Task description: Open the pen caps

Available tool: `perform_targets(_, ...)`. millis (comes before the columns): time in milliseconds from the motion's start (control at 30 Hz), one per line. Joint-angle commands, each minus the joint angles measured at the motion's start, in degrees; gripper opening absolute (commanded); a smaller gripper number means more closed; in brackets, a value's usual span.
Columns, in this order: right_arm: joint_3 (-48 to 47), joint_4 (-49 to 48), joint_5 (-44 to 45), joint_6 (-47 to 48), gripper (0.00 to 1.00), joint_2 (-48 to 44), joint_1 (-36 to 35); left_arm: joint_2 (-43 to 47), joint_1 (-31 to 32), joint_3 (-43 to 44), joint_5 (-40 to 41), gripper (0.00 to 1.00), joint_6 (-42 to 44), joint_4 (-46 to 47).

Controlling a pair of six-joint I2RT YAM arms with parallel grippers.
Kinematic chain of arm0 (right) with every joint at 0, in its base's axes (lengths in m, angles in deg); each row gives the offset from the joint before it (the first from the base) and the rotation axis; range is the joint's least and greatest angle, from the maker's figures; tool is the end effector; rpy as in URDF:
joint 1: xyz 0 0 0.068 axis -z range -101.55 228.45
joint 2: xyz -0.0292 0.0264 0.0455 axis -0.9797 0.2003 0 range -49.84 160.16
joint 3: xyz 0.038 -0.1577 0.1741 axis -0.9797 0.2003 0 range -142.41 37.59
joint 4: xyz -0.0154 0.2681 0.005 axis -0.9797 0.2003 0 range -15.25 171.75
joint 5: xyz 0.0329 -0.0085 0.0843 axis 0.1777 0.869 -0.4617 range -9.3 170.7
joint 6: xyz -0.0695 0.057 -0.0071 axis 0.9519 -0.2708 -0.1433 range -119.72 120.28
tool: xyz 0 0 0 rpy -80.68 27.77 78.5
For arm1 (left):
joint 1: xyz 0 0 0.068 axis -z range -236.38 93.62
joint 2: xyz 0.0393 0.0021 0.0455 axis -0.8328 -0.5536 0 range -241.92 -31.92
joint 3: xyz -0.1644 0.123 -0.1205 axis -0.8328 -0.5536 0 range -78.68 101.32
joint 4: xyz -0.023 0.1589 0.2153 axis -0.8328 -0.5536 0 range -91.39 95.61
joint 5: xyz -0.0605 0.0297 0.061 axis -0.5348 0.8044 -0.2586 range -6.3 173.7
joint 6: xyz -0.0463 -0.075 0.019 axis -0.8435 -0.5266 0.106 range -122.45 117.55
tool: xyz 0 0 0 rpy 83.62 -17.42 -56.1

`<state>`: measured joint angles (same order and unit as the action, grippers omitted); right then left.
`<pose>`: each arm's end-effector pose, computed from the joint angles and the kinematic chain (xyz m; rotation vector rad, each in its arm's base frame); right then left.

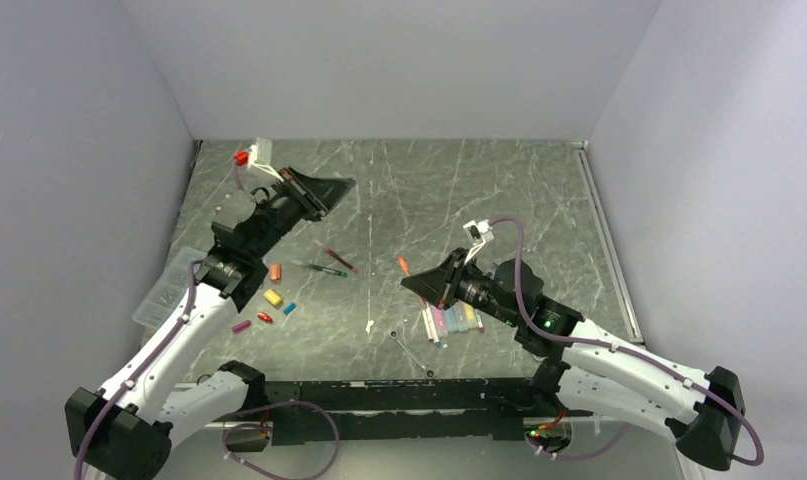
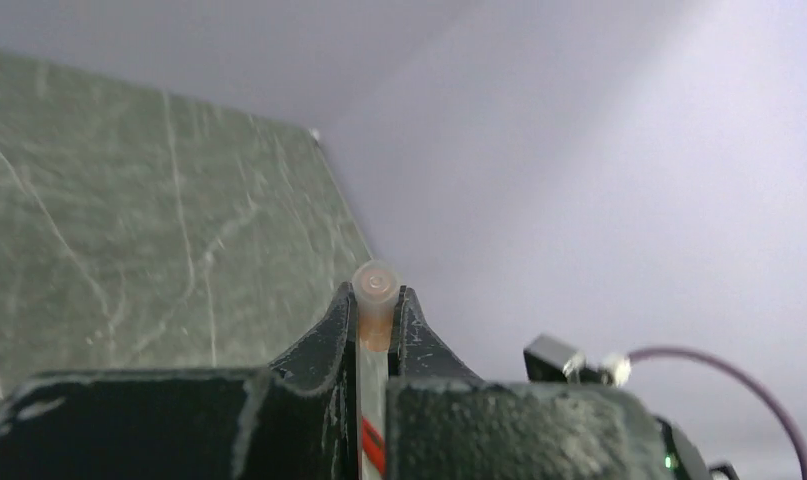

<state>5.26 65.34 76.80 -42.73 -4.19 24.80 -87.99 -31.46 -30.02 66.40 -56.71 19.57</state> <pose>0.1584 0.2242 0.2660 -0.2261 1.8049 1.3097 0.2628 -0.1486 0.3468 -0.1399 1.6049 -1.3211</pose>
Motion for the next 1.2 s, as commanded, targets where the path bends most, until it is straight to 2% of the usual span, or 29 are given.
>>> perform_targets(0,0.2,4.8,3.0,0.7,0.0,-2.2,-0.3,1.8,-1.8,4.1,10.2,0.0,3.3,1.7)
perform_targets(100,-0.3,7.6,6.9,1.4,0.0,-2.8,-0.4,1.2,-2.6,6.4,9.6,0.0,4.6,-2.4)
perform_targets(200,-4.6,18.7,17.1,5.4,0.0,0.6,-1.9,0.0,-2.6,8.2,4.3,0.0,6.9,-8.1)
perform_targets(267,-7.3,26.0,24.4,6.3,0.0,4.4,-3.3,0.1,-2.6,6.8,0.4,0.0,7.8,-11.3)
perform_targets(367,-9.0,32.5,28.6,5.5,0.0,10.4,-3.2,2.9,-2.6,1.9,-2.4,0.0,7.9,-16.6)
perform_targets(533,-9.0,31.0,26.3,5.7,0.0,19.8,-3.0,10.9,-2.6,-9.5,-3.0,0.0,6.9,-23.9)
perform_targets(700,-10.9,28.2,24.6,4.9,0.0,28.1,-3.7,18.9,-2.6,-16.6,-2.9,0.0,4.8,-28.9)
perform_targets(867,-13.2,27.1,23.5,3.7,0.0,33.0,-4.3,24.2,-2.6,-18.8,-1.7,0.0,4.3,-33.0)
perform_targets(1033,-17.3,29.1,24.7,0.7,0.0,39.1,-7.8,24.0,-2.6,-19.3,-2.4,0.0,4.1,-33.4)
perform_targets(1167,-17.0,29.7,25.1,-2.8,0.0,41.6,-8.1,23.4,-2.7,-20.6,-3.7,0.0,2.8,-32.0)
